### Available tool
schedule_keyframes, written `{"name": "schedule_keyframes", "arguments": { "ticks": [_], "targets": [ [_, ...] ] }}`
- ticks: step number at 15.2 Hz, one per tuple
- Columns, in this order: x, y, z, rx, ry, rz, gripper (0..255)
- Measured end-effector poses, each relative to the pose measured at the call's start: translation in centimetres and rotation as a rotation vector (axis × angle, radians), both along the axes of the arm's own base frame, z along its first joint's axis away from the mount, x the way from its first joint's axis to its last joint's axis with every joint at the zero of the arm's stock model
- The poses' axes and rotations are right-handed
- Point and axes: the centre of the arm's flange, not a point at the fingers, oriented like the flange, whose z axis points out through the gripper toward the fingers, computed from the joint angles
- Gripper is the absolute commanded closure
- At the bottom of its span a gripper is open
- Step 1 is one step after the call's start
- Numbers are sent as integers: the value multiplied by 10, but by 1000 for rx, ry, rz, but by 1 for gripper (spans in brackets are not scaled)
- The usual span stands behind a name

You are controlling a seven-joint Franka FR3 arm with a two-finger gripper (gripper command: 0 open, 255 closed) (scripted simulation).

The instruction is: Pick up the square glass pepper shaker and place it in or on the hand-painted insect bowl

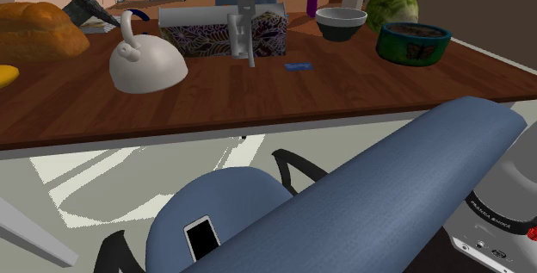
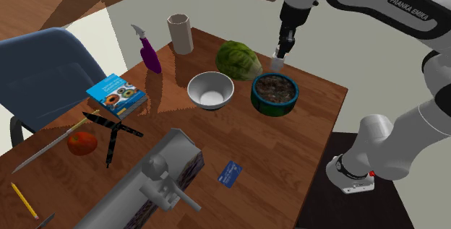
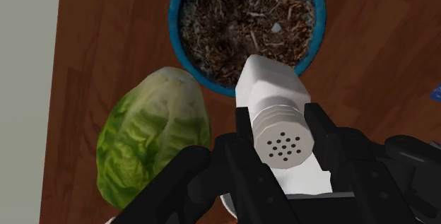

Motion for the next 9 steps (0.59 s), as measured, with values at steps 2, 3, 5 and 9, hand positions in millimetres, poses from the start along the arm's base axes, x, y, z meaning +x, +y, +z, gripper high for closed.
{"name": "schedule_keyframes", "arguments": {
  "ticks": [2, 3, 5, 9],
  "targets": [
    [-18, -11, 2, 0, 0, 0, 255],
    [-21, -13, -1, 1, 0, 0, 255],
    [-24, -14, -11, 1, 1, 1, 255],
    [-25, -14, -31, 1, 1, 1, 255]
  ]
}}
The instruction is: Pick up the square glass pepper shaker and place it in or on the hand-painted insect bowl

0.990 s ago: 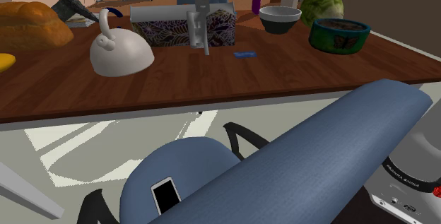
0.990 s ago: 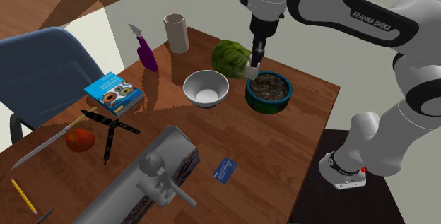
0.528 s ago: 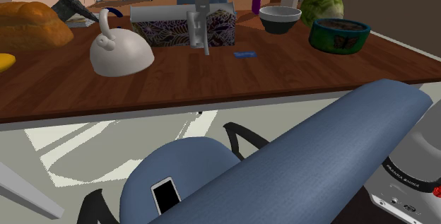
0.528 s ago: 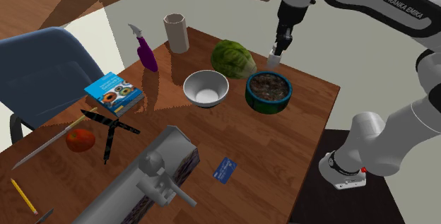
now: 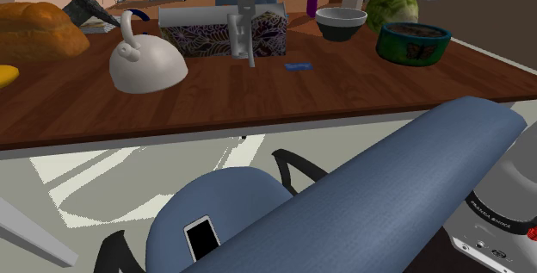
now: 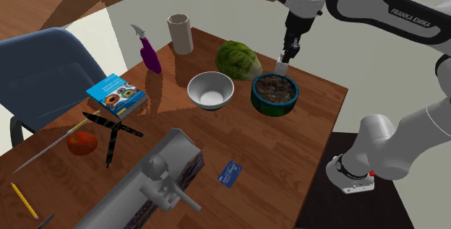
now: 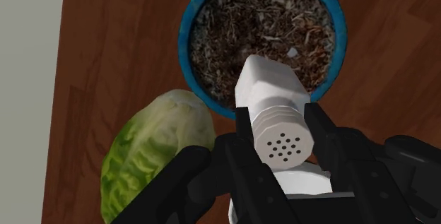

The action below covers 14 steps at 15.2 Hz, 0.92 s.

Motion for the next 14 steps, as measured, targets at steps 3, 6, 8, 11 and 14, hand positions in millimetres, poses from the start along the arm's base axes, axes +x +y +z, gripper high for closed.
{"name": "schedule_keyframes", "arguments": {
  "ticks": [3, 6, 8, 11, 14],
  "targets": [
    [1, 0, -17, 0, 0, 0, 255],
    [0, 0, -32, 0, 0, 0, 255],
    [-1, -2, -42, 0, 0, 0, 255],
    [-1, -1, -58, 0, 0, 0, 255],
    [0, 0, -69, 0, 0, 0, 255]
  ]
}}
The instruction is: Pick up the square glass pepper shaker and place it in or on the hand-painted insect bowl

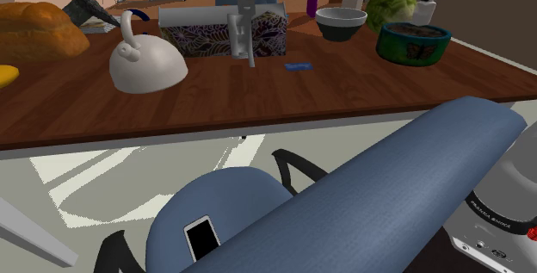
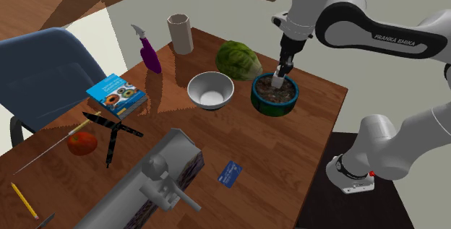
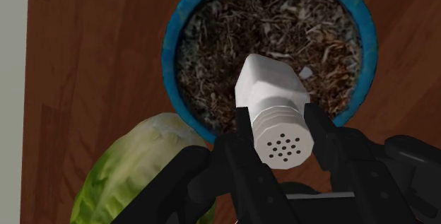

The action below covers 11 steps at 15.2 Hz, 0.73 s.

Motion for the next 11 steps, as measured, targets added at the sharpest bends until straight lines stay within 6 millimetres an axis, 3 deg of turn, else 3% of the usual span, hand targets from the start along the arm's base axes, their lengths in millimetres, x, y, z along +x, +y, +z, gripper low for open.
{"name": "schedule_keyframes", "arguments": {
  "ticks": [5, 6, 11],
  "targets": [
    [0, 0, -2, 0, 0, 0, 255],
    [0, 0, -2, 0, 0, 0, 0],
    [0, 0, -2, 0, 0, 0, 0]
  ]
}}
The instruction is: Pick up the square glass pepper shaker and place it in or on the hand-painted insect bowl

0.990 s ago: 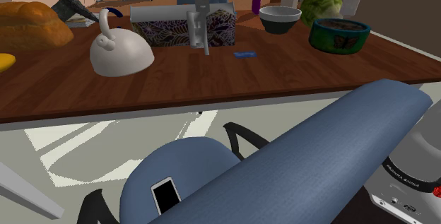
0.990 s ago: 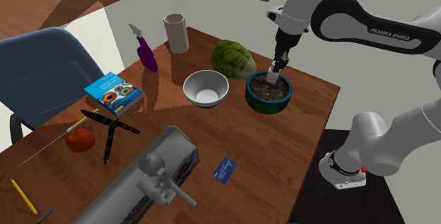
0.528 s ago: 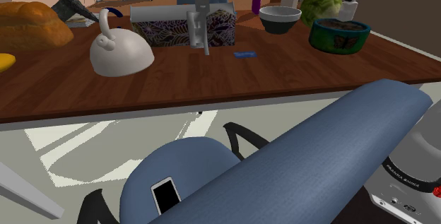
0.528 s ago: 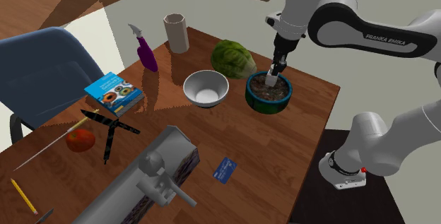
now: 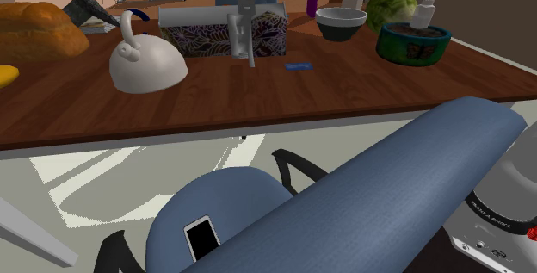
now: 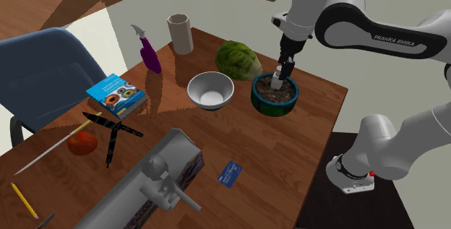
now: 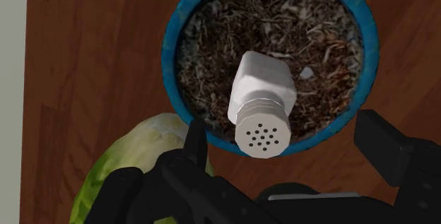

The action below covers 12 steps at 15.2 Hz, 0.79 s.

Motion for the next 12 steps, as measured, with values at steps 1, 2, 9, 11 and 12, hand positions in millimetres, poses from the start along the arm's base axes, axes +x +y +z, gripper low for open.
{"name": "schedule_keyframes", "arguments": {
  "ticks": [1, 2, 9, 11, 12],
  "targets": [
    [0, 0, 0, 0, 0, 0, 0],
    [0, 1, 6, 0, 0, 0, 0],
    [-3, 3, 49, 0, 0, 0, 0],
    [-3, 3, 50, 0, 0, 0, 0],
    [-3, 3, 50, 0, 0, 0, 0]
  ]
}}
